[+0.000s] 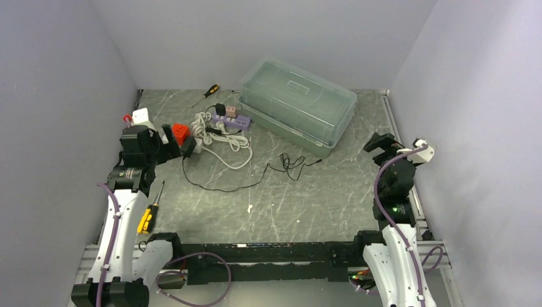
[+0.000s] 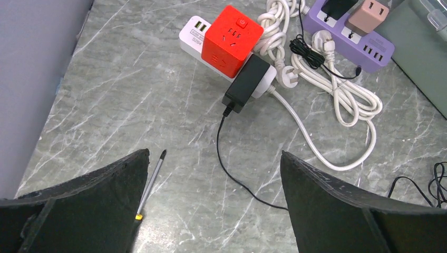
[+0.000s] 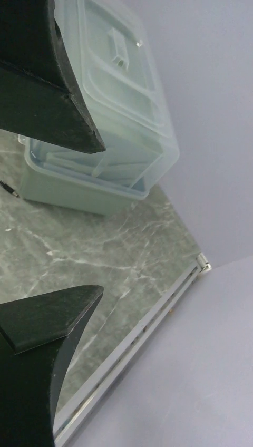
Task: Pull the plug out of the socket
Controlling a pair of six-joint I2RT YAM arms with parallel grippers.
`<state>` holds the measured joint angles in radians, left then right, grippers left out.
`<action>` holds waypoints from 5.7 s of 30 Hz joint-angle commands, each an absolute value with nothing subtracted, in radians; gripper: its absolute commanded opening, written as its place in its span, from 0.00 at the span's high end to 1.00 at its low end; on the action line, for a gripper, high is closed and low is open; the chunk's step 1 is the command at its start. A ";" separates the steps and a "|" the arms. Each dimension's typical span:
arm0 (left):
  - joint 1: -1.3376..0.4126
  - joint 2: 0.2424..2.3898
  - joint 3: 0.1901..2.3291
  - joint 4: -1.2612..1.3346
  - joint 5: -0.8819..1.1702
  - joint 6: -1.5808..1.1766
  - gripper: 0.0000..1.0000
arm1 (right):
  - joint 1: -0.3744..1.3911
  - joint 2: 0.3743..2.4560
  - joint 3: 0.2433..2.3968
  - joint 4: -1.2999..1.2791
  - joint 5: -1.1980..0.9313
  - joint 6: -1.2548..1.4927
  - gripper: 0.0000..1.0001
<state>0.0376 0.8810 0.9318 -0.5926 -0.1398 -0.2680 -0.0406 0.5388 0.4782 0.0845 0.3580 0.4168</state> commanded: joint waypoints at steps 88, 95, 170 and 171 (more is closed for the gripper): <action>0.152 0.986 0.984 -0.607 0.018 -0.296 0.01 | 0.988 2.404 1.814 0.019 0.163 0.017 0.90; 0.152 0.991 0.982 -0.606 0.029 -0.296 0.01 | 0.986 2.360 1.838 -0.025 0.083 0.039 0.69; 0.044 1.017 0.977 -0.602 0.054 -0.297 0.01 | 1.002 1.956 1.215 -0.021 0.054 0.175 1.00; 0.023 1.021 0.976 -0.602 0.054 -0.297 0.01 | 1.008 1.899 1.156 -0.019 0.070 0.202 1.00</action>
<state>0.0776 1.0107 0.9497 -0.6174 0.0540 -0.2924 0.9886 2.0586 1.3132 -0.0029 0.0265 0.0937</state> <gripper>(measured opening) 0.989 0.030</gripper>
